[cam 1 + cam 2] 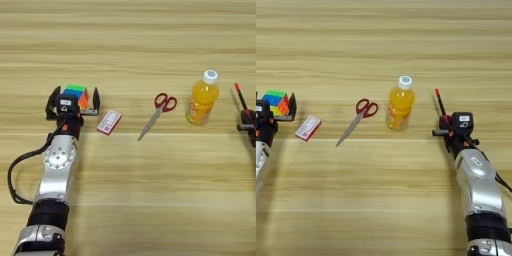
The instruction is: Move the objects on the table
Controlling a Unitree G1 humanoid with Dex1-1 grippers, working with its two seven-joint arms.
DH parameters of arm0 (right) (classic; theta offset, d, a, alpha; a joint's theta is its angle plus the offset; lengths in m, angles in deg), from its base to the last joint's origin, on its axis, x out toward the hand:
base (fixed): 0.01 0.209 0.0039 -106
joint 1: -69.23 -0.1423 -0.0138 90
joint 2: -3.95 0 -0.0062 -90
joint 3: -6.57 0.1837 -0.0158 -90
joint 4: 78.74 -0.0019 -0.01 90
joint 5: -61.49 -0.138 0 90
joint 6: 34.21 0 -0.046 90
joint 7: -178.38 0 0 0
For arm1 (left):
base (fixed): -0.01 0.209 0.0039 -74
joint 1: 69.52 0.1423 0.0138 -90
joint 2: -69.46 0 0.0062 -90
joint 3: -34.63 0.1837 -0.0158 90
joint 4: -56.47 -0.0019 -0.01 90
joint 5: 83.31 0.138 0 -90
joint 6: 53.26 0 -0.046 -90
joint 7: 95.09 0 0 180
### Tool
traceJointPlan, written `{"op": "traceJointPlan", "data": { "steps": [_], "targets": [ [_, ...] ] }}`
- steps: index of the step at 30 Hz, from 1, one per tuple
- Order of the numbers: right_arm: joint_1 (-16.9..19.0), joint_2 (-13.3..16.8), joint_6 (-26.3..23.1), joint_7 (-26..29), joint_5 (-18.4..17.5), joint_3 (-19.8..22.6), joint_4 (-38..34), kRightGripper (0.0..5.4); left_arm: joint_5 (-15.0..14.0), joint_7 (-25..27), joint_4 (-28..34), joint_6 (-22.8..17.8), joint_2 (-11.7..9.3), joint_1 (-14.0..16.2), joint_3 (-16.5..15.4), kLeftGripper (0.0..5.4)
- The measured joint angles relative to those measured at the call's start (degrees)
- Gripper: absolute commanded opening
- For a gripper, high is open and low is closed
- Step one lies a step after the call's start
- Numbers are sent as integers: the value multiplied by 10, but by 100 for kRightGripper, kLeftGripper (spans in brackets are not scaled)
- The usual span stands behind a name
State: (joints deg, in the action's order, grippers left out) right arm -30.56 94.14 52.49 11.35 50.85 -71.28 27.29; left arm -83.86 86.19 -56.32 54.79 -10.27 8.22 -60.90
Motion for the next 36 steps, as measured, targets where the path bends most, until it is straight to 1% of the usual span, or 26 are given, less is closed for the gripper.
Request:
{"op": "traceJointPlan", "data": {
  "steps": [2, 3, 8, 10, 12, 14, 16, 18, 20, 21, 23, 24, 27, 30, 31, 32, 33, 35, 36],
  "targets": [
    [0, 1, 0, 0, -1, 2, -11, 75, 0, 0, 0, 0, 0, 0, 0, 540],
    [2, 2, -1, 0, -5, 9, -39, 75, -1, 0, 2, 0, 0, 0, 0, 540],
    [11, 5, -14, 2, -14, 13, -100, 75, -4, 2, 19, -1, 0, 1, 0, 540],
    [15, 6, -18, 6, -21, 13, -145, 75, -9, 7, 35, -2, 0, 4, 0, 540],
    [19, 7, -22, 11, -24, 13, -167, 75, -11, 10, 45, -3, 0, 6, 0, 540],
    [26, 7, -30, 13, -30, 12, -205, 75, -12, 16, 66, -9, 0, 13, 2, 540],
    [27, 7, -38, 14, -33, 9, -233, 75, -12, 19, 73, -10, 0, 15, 2, 540],
    [26, 7, -41, 14, -34, 7, -242, 75, -12, 20, 73, -11, 0, 14, 2, 540],
    [19, 6, -45, 16, -37, -4, -263, 75, -23, 29, 72, -15, 2, 7, 2, 540],
    [16, 4, -46, 18, -38, -9, -268, 75, -24, 31, 73, -15, 3, 3, 2, 540],
    [11, -4, -49, 25, -40, -32, -291, 75, -45, 46, 81, -21, 6, -5, 2, 540],
    [11, -9, -50, 29, -40, -47, -302, 75, -49, 51, 90, -25, 6, -4, 2, 540],
    [19, -13, -52, 39, -40, -72, -326, 75, -54, 56, 121, -36, 7, 1, 7, 540],
    [31, -17, -62, 47, -40, -97, -350, 75, -69, 69, 155, -51, 15, 11, 18, 540],
    [35, -20, -62, 50, -40, -110, -359, 75, -87, 81, 172, -66, 20, 19, 23, 540],
    [36, -23, -62, 52, -39, -120, -360, 75, -113, 94, 187, -83, 24, 23, 24, 540],
    [37, -25, -63, 53, -39, -129, -360, 75, -130, 104, 196, -94, 26, 25, 24, 540],
    [41, -29, -63, 62, -36, -148, -360, 74, -156, 119, 214, -116, 27, 27, 24, 540],
    [43, -31, -63, 64, -34, -155, -360, 74, -161, 124, 220, -123, 28, 28, 24, 540]
  ]
}}
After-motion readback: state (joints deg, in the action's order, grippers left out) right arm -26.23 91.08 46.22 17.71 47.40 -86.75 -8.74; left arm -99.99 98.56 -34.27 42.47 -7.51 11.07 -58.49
